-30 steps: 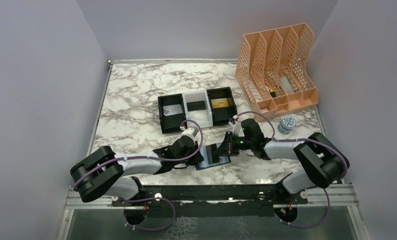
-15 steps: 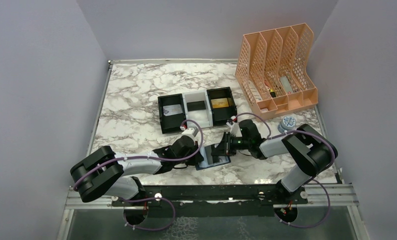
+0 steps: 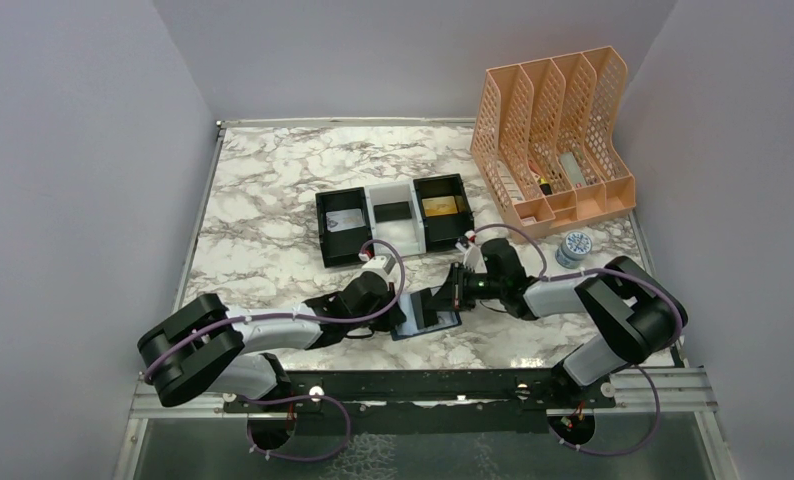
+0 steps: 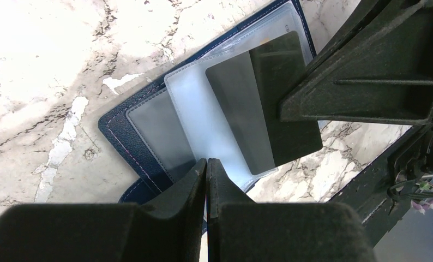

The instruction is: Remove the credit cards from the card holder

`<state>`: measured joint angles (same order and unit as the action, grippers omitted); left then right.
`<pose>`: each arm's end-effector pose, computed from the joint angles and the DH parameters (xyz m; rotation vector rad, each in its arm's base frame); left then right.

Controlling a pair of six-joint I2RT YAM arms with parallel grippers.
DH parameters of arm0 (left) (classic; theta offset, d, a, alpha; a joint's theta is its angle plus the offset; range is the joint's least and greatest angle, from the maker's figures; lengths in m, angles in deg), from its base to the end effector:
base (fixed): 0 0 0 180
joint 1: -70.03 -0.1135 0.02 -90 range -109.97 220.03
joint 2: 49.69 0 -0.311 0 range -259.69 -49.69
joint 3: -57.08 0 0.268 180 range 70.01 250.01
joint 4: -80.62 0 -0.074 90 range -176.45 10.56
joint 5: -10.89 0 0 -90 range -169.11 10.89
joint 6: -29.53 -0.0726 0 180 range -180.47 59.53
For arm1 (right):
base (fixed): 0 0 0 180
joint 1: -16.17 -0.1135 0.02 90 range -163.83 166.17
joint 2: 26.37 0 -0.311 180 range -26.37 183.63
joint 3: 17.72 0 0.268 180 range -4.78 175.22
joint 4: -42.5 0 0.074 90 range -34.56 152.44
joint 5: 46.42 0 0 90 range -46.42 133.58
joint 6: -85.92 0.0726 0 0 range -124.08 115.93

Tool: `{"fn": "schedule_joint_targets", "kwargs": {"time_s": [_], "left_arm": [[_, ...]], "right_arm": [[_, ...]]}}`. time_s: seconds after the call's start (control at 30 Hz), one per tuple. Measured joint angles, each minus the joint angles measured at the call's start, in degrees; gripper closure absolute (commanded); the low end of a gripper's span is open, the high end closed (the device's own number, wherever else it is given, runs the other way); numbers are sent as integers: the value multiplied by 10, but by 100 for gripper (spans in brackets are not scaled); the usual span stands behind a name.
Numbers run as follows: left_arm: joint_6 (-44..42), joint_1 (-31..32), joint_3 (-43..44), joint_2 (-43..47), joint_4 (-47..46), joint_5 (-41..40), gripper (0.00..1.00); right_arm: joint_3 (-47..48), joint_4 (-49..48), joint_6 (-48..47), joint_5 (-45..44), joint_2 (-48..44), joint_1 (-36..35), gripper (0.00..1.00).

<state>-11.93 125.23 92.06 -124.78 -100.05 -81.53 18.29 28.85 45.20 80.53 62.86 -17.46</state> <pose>0.1498 -0.2102 0.1483 0.1167 2.4229 -0.8695 0.2073 0.1903 0.1257 -0.0496 2.5480 1.4152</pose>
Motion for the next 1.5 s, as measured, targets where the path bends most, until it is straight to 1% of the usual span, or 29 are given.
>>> {"fn": "schedule_joint_targets", "kwargs": {"time_s": [0.27, 0.4, 0.6, 0.7, 0.73, 0.83, 0.97, 1.1, 1.23, 1.3, 1.37, 1.43, 1.5], "left_arm": [[0, 0, 0, 3, 4, 0, 92], [0, 0, -5, 17, 17, -5, 91], [-2, 0, -14, 58, 60, -17, 81], [-5, 0, -17, 82, 90, -22, 74], [-7, 0, -18, 96, 96, -23, 69], [-12, 0, -18, 134, 121, -30, 60], [-18, 0, -18, 174, 153, -41, 49], [-22, 0, -13, 205, 195, -56, 43], [-29, 0, -6, 230, 230, -69, 38], [-34, -1, 2, 235, 251, -74, 34], [-42, -1, 13, 235, 269, -81, 27], [-51, -1, 26, 235, 289, -88, 19], [-59, -3, 39, 234, 304, -96, 13]], "right_arm": [[-7, 3, 1, -1, -13, 0, 99], [-7, 45, -8, -21, -66, 0, 99], [-4, 153, -42, -107, -199, 0, 99], [6, 197, -63, -134, -241, 0, 99], [10, 206, -70, -135, -247, 1, 99], [23, 213, -85, -122, -239, 2, 99], [26, 183, -86, -70, -178, 1, 99], [31, 150, -79, -40, -92, -14, 99], [44, 134, -70, -33, -26, -28, 99], [45, 132, -67, -35, -20, -28, 99], [45, 134, -66, -44, -29, -28, 99], [45, 143, -67, -59, -50, -28, 99], [45, 156, -72, -72, -83, -28, 99]]}}
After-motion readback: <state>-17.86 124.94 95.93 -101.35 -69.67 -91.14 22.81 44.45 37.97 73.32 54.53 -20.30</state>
